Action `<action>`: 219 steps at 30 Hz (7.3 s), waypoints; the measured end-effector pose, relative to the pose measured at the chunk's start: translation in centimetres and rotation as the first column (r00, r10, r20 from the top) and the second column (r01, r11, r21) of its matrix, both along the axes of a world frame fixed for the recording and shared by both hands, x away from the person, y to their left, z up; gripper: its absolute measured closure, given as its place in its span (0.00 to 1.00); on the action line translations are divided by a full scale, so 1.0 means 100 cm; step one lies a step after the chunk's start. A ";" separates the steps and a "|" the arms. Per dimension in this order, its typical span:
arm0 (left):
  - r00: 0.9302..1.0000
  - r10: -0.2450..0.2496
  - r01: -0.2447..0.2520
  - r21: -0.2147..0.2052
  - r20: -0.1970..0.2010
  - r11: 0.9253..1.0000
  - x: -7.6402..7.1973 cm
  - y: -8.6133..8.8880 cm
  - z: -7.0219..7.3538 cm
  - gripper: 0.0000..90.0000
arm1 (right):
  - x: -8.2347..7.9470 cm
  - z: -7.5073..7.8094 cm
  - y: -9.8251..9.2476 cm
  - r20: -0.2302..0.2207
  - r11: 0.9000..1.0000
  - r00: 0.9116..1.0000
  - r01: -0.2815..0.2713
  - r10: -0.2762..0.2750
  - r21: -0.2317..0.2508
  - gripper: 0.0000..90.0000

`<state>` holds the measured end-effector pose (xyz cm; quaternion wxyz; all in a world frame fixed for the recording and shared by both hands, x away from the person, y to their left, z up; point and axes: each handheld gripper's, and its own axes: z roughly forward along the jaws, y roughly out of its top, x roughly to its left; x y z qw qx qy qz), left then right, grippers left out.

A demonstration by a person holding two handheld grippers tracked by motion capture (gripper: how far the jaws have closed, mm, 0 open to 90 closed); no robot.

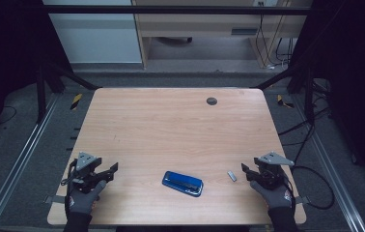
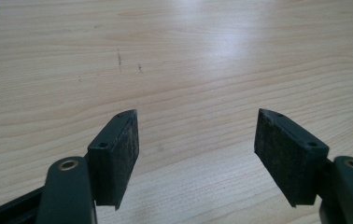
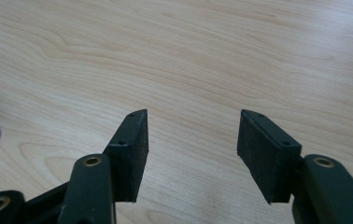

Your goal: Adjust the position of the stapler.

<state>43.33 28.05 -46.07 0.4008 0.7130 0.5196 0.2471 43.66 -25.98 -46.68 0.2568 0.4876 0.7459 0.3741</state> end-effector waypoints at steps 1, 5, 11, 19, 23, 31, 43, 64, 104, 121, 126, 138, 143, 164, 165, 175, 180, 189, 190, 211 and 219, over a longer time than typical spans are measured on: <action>1.000 -0.005 0.005 0.007 -0.003 1.000 0.000 -0.001 0.000 0.35 | 0.000 0.001 0.000 0.001 1.000 1.000 -0.011 0.011 -0.003 0.49; 1.000 -0.015 0.015 0.034 -0.008 0.999 0.000 -0.002 -0.001 0.35 | -0.001 0.003 0.003 -0.020 0.999 0.999 -0.032 0.032 -0.010 0.50; 1.000 -0.007 0.008 0.052 -0.010 0.999 0.002 -0.001 -0.003 0.38 | -0.001 0.011 0.013 -0.045 0.998 0.997 -0.070 0.070 -0.004 0.53; 1.000 0.018 -0.016 0.067 -0.025 0.998 0.005 -0.001 -0.006 0.39 | 0.000 0.027 0.035 -0.043 0.988 0.987 -0.155 0.155 -0.012 0.57; 0.999 0.026 -0.024 0.077 -0.018 0.997 0.005 0.000 -0.005 0.40 | -0.001 0.033 0.047 -0.054 0.979 0.978 -0.202 0.200 -0.026 0.59; 0.999 0.022 -0.020 0.066 -0.027 0.998 0.005 -0.001 -0.006 0.43 | 0.003 0.052 0.065 -0.052 0.964 0.963 -0.265 0.264 -0.015 0.61; 0.999 0.025 -0.023 0.060 -0.032 0.998 0.007 0.001 -0.007 0.43 | 0.015 0.068 0.095 -0.092 0.939 0.937 -0.342 0.337 -0.046 0.60; 0.999 0.023 -0.020 0.069 -0.040 0.997 0.007 0.000 -0.008 0.41 | 0.031 0.074 0.131 -0.214 0.866 0.856 -0.494 0.470 -0.076 0.58; 0.998 -0.004 0.011 0.092 -0.068 0.996 0.008 -0.002 -0.009 0.40 | 0.038 0.054 0.189 -0.464 0.706 0.667 -0.699 0.583 -0.118 0.58; 0.997 -0.011 0.018 0.091 -0.077 0.996 0.009 -0.004 -0.011 0.40 | 0.042 0.035 0.200 -0.529 0.676 0.631 -0.724 0.567 -0.138 0.58; 0.996 -0.017 0.026 0.100 -0.083 0.995 0.010 -0.004 -0.011 0.40 | 0.045 0.031 0.200 -0.534 0.672 0.628 -0.727 0.567 -0.141 0.60; 0.995 -0.024 0.035 0.107 -0.096 0.994 0.011 -0.006 -0.013 0.40 | 0.046 0.021 0.203 -0.568 0.653 0.608 -0.741 0.555 -0.155 0.65; 0.995 -0.024 0.035 0.107 -0.097 0.994 0.011 -0.006 -0.013 0.40 | 0.048 0.017 0.204 -0.580 0.650 0.603 -0.743 0.547 -0.159 0.65; 0.994 -0.033 0.043 0.105 -0.100 0.994 0.011 -0.007 -0.014 0.40 | 0.049 0.013 0.217 -0.578 0.633 0.599 -0.755 0.555 -0.174 0.71; 0.994 -0.036 0.047 0.109 -0.102 0.993 0.011 -0.007 -0.014 0.40 | 0.049 0.012 0.217 -0.574 0.634 0.600 -0.754 0.557 -0.173 0.71; 0.994 -0.036 0.047 0.111 -0.102 0.993 0.012 -0.007 -0.014 0.40 | 0.047 0.012 0.215 -0.559 0.636 0.608 -0.751 0.564 -0.177 0.72; 0.994 -0.036 0.048 0.111 -0.103 0.993 0.012 -0.007 -0.015 0.40 | 0.046 0.012 0.216 -0.552 0.632 0.615 -0.751 0.563 -0.192 0.72; 0.994 -0.039 0.051 0.112 -0.104 0.992 0.012 -0.007 -0.014 0.40 | 0.046 0.013 0.216 -0.551 0.630 0.615 -0.752 0.565 -0.193 0.73; 0.994 -0.038 0.050 0.112 -0.105 0.992 0.012 -0.007 -0.014 0.40 | 0.046 0.013 0.216 -0.550 0.630 0.615 -0.752 0.566 -0.193 0.73; 0.994 -0.040 0.051 0.107 -0.105 0.993 0.012 -0.006 -0.014 0.40 | 0.045 0.030 0.200 -0.530 0.562 0.564 -0.806 0.633 -0.187 0.73; 0.994 -0.040 0.051 0.108 -0.104 0.993 0.012 -0.007 -0.015 0.40 | 0.042 0.027 0.192 -0.536 0.517 0.527 -0.836 0.659 -0.185 0.73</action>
